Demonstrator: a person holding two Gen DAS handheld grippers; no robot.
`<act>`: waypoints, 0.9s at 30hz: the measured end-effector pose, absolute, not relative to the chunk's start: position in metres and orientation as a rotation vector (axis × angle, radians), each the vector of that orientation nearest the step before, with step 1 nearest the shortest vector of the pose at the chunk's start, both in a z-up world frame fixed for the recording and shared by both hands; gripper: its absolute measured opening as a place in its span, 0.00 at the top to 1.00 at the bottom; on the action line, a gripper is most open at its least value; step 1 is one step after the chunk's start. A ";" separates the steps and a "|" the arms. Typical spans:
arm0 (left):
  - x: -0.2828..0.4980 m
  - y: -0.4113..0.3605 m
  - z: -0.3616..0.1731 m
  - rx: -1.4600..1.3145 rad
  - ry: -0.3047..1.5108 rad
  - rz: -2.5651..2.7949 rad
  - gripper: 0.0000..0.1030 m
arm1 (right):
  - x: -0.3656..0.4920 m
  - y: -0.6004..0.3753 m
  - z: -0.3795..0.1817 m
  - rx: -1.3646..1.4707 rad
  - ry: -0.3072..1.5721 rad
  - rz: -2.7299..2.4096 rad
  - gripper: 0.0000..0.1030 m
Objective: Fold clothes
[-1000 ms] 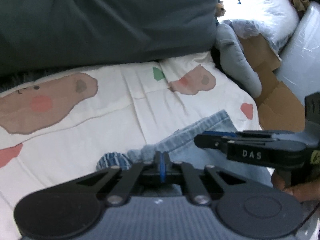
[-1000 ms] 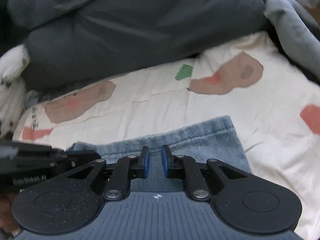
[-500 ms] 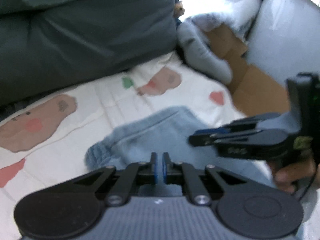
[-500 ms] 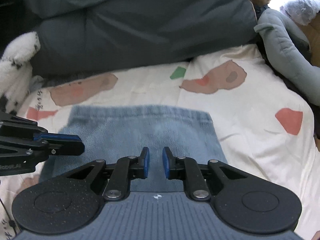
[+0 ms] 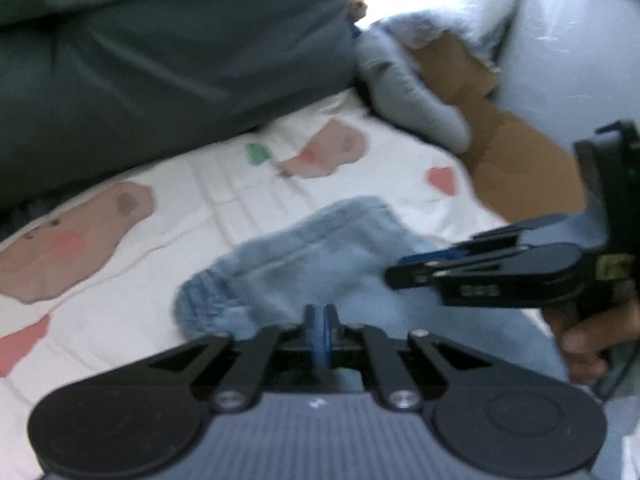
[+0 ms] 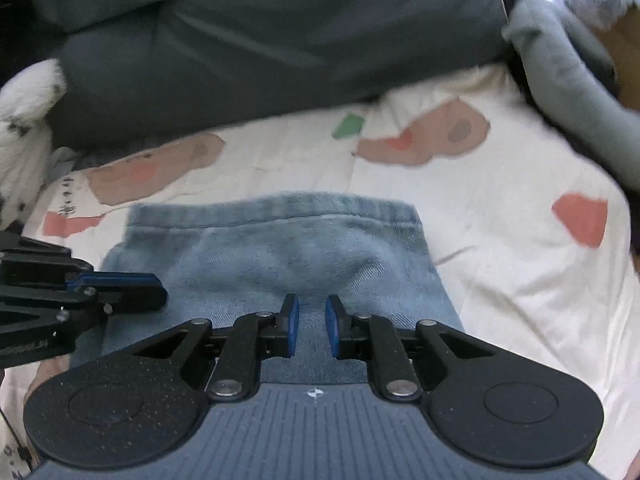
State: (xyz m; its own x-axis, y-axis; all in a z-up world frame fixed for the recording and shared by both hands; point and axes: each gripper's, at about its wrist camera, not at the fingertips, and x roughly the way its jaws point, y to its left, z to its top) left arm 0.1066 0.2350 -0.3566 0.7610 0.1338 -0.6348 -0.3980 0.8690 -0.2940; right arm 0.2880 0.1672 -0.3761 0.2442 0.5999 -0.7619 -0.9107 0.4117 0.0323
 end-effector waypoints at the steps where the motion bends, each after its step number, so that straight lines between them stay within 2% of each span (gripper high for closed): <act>1: 0.106 0.231 -0.355 -0.432 0.645 0.271 0.95 | 0.284 0.165 -0.375 -0.469 0.789 1.110 0.79; 4: 0.102 0.221 -0.357 -0.399 0.661 0.223 0.90 | 0.270 0.160 -0.375 -0.500 0.801 1.174 0.79; 5: 0.101 0.219 -0.360 -0.398 0.678 0.218 0.90 | 0.265 0.160 -0.376 -0.521 0.801 1.190 0.73; 6: 0.101 0.218 -0.364 -0.392 0.698 0.217 0.91 | 0.259 0.159 -0.378 -0.542 0.801 1.206 0.61; 7: 0.100 0.218 -0.370 -0.376 0.715 0.216 0.91 | 0.256 0.159 -0.380 -0.563 0.797 1.209 0.57; 9: 0.101 0.221 -0.380 -0.365 0.742 0.210 0.97 | 0.251 0.159 -0.386 -0.596 0.811 1.214 0.50; 11: 0.101 0.229 -0.387 -0.401 0.758 0.196 0.97 | 0.246 0.159 -0.393 -0.641 0.813 1.219 0.47; 19: 0.102 0.212 -0.365 -0.337 0.784 0.256 0.97 | 0.246 0.116 -0.392 -0.634 0.828 1.163 0.49; 21: 0.097 0.206 -0.357 -0.380 0.764 0.268 0.84 | 0.249 0.100 -0.389 -0.598 0.813 1.124 0.49; 23: 0.095 0.199 -0.352 -0.390 0.757 0.261 0.77 | 0.249 0.090 -0.391 -0.596 0.819 1.097 0.49; 27: 0.094 0.180 -0.352 -0.382 0.772 0.219 0.75 | 0.243 0.077 -0.397 -0.637 0.823 1.071 0.49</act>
